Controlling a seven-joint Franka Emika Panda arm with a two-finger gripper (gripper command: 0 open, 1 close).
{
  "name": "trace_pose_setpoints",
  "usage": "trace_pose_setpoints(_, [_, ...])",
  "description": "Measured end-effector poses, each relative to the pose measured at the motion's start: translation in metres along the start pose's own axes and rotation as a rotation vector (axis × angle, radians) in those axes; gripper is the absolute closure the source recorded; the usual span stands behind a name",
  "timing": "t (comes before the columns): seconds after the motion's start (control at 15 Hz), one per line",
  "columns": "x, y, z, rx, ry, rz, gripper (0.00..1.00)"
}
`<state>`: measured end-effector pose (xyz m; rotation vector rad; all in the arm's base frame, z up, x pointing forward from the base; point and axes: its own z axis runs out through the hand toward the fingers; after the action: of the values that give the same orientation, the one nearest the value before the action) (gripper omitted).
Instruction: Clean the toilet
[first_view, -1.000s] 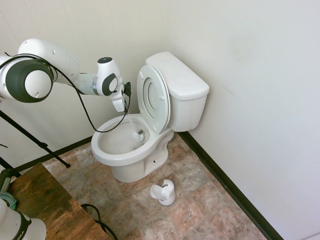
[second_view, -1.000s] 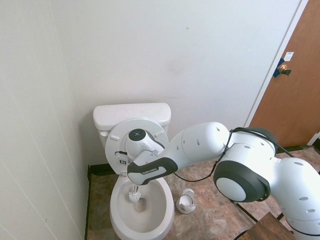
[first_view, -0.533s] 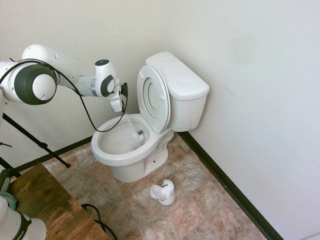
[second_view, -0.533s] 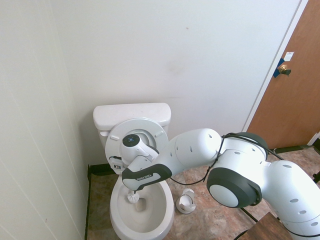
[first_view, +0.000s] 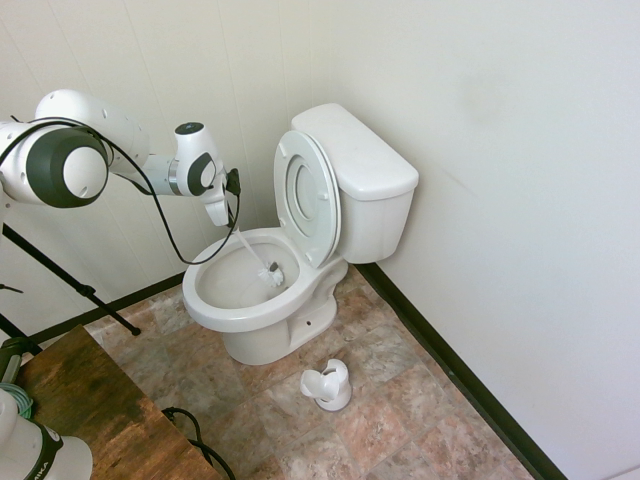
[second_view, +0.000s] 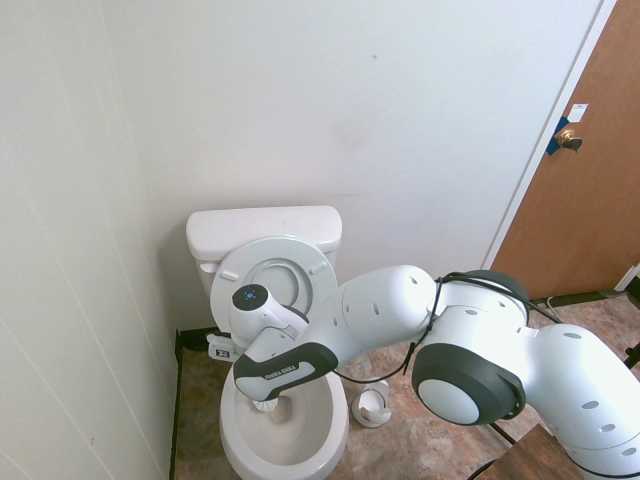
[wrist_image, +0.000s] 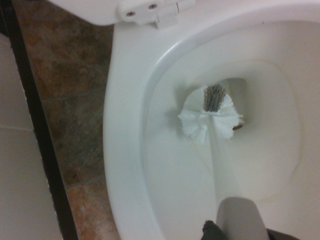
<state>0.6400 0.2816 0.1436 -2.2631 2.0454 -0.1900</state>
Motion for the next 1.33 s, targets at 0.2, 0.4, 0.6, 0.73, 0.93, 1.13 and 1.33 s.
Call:
trace_pose_setpoints(0.2, [-0.011, 0.021, -0.002, -0.010, -0.022, -0.034, 1.00])
trace_pose_setpoints(0.4, [-0.012, 0.049, -0.009, -0.034, -0.048, -0.072, 1.00])
trace_pose_setpoints(0.6, [-0.003, 0.070, -0.018, -0.074, -0.078, -0.097, 1.00])
trace_pose_setpoints(0.73, [0.014, 0.079, -0.023, -0.094, -0.085, -0.094, 1.00])
trace_pose_setpoints(0.93, [0.047, 0.084, -0.026, -0.112, -0.097, -0.061, 1.00])
trace_pose_setpoints(1.13, [0.091, 0.079, -0.019, -0.125, -0.111, 0.001, 1.00])
trace_pose_setpoints(1.33, [0.132, 0.070, -0.015, -0.122, -0.112, 0.061, 1.00])
